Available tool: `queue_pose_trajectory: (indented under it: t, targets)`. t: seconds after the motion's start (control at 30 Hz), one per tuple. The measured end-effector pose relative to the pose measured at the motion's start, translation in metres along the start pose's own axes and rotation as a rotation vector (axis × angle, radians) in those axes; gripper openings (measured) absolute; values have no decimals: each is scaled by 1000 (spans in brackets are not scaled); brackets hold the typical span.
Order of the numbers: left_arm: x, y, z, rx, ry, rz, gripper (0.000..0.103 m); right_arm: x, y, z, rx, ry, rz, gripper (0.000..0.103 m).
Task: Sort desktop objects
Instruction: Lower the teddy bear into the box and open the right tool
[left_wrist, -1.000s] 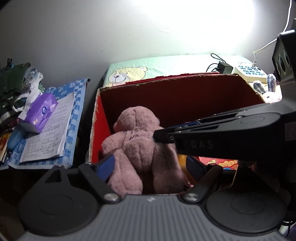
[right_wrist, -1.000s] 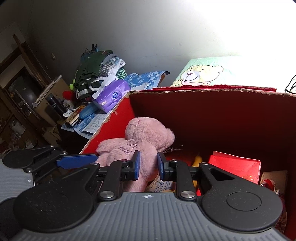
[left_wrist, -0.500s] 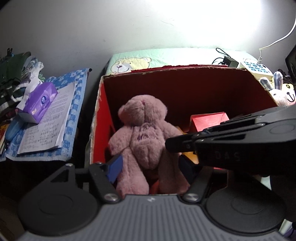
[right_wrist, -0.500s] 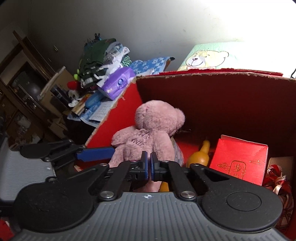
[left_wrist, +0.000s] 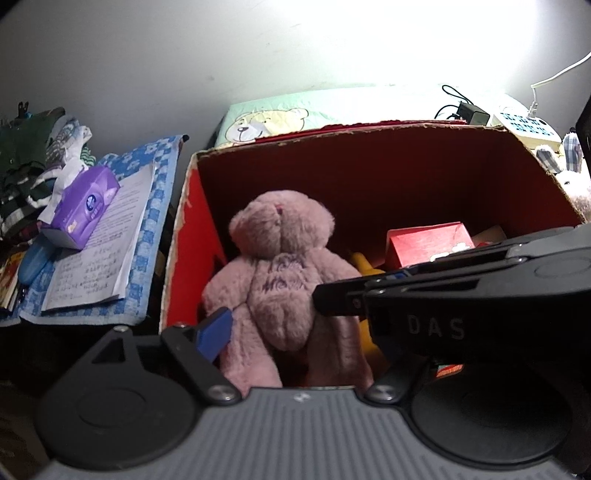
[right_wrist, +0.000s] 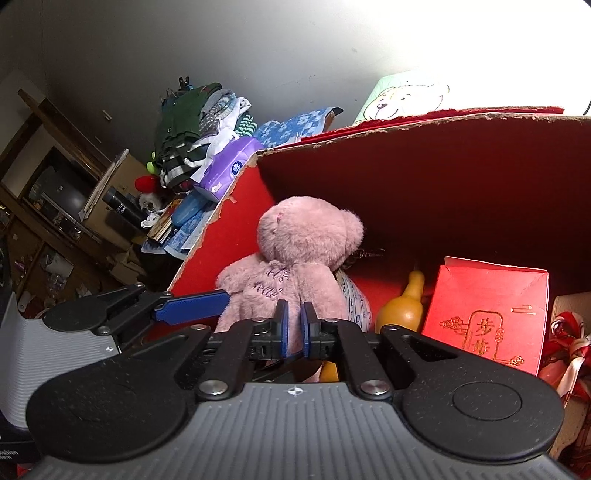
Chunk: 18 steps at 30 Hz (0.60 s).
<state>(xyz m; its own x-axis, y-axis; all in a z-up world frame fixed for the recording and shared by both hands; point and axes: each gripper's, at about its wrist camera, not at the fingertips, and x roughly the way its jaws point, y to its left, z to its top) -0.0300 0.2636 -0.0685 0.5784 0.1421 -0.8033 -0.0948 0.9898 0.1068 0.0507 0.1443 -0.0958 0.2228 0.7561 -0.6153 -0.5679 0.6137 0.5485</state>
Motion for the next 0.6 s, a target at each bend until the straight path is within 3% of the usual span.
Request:
queue_pose_trajectory:
  t: [0.43,0.6]
  targets:
    - [5,-5,2,4,23,42,85,-2,1,-1,-6,-21,-10,7]
    - [5,-6,2,1,25,49,86,-10,3,-2,-9,-38,-27,12]
